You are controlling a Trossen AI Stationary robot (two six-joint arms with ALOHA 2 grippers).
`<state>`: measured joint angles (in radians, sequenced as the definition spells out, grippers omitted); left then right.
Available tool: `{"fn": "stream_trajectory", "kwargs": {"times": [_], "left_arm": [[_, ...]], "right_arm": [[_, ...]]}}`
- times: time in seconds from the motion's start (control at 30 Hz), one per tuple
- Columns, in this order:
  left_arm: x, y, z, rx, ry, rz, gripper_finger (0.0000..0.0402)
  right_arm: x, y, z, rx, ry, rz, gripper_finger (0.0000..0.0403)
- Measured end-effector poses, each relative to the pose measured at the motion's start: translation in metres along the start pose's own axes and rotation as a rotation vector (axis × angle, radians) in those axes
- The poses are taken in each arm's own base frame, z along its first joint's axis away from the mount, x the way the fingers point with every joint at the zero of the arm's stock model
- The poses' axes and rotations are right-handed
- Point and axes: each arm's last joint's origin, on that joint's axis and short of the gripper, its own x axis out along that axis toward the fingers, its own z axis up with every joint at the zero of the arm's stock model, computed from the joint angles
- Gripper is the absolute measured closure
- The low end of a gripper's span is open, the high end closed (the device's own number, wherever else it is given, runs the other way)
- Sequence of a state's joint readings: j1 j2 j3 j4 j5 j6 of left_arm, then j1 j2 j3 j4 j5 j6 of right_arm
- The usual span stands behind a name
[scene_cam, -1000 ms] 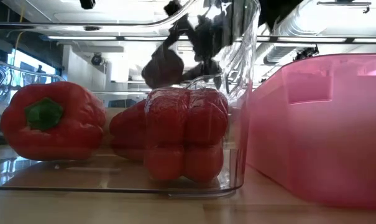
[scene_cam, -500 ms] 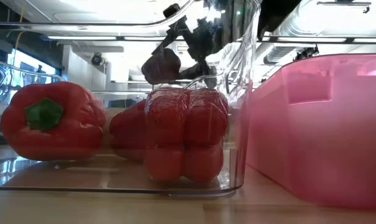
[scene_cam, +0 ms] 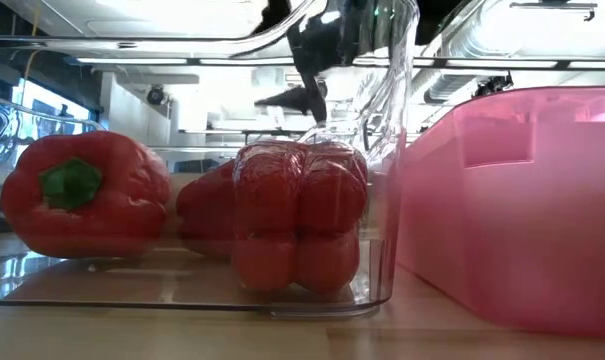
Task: Sort produce into baskets
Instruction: Return to Home Position
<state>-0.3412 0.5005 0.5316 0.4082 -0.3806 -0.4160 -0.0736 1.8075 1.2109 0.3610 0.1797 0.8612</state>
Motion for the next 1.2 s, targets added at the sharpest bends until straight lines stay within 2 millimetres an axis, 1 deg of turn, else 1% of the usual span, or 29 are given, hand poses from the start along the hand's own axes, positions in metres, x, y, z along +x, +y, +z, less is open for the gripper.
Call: {"fn": "stream_trajectory", "kwargs": {"times": [0.13,0.2,0.27,0.33,0.47,0.57,0.63,0.77,0.9,0.97,1.07,1.2], "left_arm": [[0.0,0.0,0.001,-0.036,-0.012,0.013,0.0066],[0.0,0.001,0.001,-0.035,-0.013,0.027,0.0066],[0.0,0.001,0.001,-0.031,-0.014,0.031,0.0066],[0.0,0.001,0.0,-0.019,-0.014,0.036,0.0066],[0.006,0.006,-0.01,0.03,0.051,0.075,0.0066],[0.013,0.013,-0.018,0.08,0.114,0.087,0.0066],[0.017,0.019,-0.018,0.112,0.122,0.09,0.0066],[0.024,0.035,-0.015,0.169,0.129,0.118,0.0067],[0.025,0.05,-0.013,0.173,0.139,0.159,0.0067],[0.022,0.06,-0.021,0.149,0.131,0.187,0.0067],[0.013,0.074,-0.039,0.103,0.099,0.255,0.0067],[-0.001,0.087,-0.058,0.056,0.012,0.332,0.0067]], "right_arm": [[-0.007,0.006,0.027,-0.067,0.089,0.173,0.0052],[-0.015,0.01,0.038,-0.112,0.139,0.265,0.0052],[-0.025,0.017,0.044,-0.162,0.198,0.352,0.0052],[-0.039,0.025,0.05,-0.199,0.24,0.391,0.0052],[-0.071,0.037,0.06,-0.253,0.269,0.351,0.0052],[-0.098,0.042,0.065,-0.303,0.272,0.235,0.0052],[-0.117,0.041,0.069,-0.309,0.268,0.134,0.0052],[-0.155,0.035,0.075,-0.321,0.233,-0.006,0.0052],[-0.192,0.028,0.078,-0.324,0.198,-0.03,0.0052],[-0.209,0.021,0.075,-0.335,0.192,-0.023,0.0052],[-0.234,0.008,0.068,-0.345,0.178,-0.008,0.0052],[-0.261,-0.008,0.059,-0.34,0.153,0.032,0.0052]]}}
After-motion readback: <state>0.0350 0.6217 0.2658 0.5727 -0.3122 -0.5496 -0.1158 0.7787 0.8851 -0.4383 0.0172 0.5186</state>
